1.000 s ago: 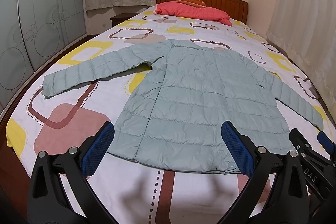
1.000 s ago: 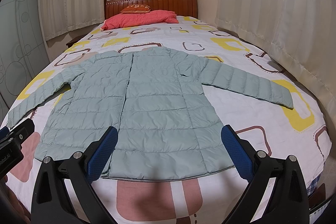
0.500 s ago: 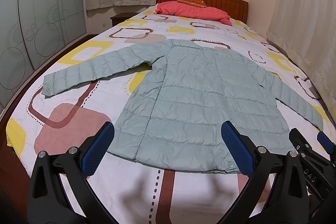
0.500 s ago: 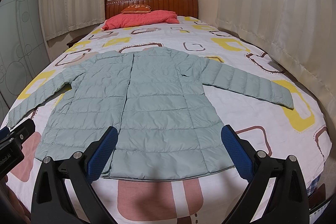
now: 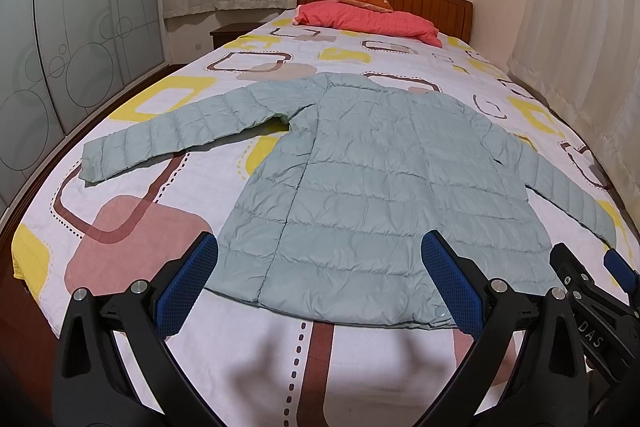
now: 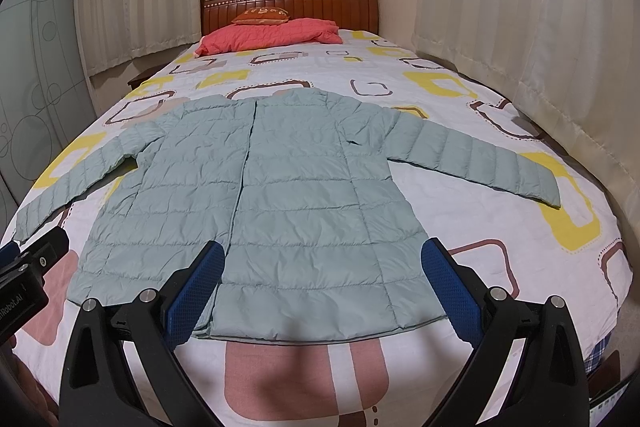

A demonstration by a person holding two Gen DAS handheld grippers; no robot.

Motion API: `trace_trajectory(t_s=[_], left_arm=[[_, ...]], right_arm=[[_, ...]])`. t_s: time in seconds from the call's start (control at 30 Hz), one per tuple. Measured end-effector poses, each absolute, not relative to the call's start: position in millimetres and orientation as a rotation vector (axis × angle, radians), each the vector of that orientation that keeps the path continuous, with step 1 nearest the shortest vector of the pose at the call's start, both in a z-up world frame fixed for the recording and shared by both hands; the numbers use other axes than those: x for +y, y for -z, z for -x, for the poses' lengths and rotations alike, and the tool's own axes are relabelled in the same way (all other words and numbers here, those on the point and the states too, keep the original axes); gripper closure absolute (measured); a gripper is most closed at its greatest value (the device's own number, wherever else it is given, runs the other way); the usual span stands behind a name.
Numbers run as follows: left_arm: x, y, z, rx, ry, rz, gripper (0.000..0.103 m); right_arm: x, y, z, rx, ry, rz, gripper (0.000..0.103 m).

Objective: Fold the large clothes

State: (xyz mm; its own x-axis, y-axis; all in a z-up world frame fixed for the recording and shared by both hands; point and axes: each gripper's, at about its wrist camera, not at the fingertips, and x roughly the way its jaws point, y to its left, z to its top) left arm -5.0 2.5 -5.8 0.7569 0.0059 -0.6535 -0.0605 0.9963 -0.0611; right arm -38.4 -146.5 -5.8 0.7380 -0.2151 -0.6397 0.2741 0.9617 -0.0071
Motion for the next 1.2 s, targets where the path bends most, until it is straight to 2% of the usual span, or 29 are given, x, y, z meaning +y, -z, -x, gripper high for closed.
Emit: trace_trajectory(t_s=[1.2], left_arm=[[5.1,8.0,4.4,0.72,-0.035,0.083,0.002]], right_arm=[[-146.3,7.2,39.4,0.698,0.263,-0.104,0.005]])
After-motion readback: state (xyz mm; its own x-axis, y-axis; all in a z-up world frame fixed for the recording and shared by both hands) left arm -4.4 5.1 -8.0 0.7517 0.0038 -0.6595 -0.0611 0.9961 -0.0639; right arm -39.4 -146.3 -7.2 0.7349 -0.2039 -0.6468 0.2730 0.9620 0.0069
